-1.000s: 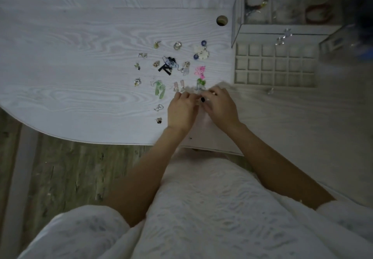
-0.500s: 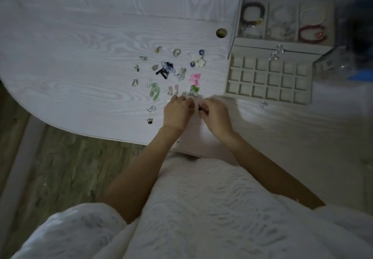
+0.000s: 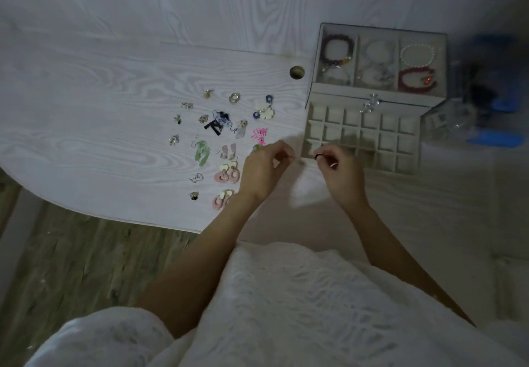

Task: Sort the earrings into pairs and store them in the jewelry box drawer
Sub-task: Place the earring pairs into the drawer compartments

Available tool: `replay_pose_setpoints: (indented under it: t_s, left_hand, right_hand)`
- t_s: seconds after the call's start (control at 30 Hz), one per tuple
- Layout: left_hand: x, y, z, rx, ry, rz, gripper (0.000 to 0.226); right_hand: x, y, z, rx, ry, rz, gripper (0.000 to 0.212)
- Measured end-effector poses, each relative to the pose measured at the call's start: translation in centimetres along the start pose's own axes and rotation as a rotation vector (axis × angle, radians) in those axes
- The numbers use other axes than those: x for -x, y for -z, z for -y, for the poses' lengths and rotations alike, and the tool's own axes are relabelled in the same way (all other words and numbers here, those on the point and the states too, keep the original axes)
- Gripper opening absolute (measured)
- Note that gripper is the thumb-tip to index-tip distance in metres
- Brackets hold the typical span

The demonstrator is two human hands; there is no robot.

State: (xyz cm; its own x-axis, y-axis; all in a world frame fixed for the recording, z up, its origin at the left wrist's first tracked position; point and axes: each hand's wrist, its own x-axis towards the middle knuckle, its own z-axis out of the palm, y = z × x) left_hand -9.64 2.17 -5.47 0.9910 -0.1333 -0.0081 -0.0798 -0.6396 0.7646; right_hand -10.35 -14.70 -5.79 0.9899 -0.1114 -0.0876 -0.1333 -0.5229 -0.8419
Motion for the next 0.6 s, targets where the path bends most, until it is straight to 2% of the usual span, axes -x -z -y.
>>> replay_pose_setpoints:
  t_s: [0.13,0.3,0.43,0.6]
  left_hand:
    - [-4.6,-1.6,-2.2,0.039,-0.025,-0.002,0.005]
    - [-9.6,-2.7,-2.2,-0.075,0.005,-0.018,0.01]
    - [-10.7,-3.7,-1.1,-0.135,-0.077,0.021,0.019]
    - [-9.7,-3.8,-0.5,-0.217,-0.171,0.008,0.032]
  right_hand:
    - [-2.1,2.1,-0.3,-0.001,0.023,-0.049,0.014]
    - [-5.8,1.8,-0.2,-0.032,0.012,-0.049,0.013]
    - [-8.0,0.7,0.1,0.012,-0.021,-0.054,0.012]
    - [-9.4,-0.7,0.1,0.129,0.036,-0.117,0.013]
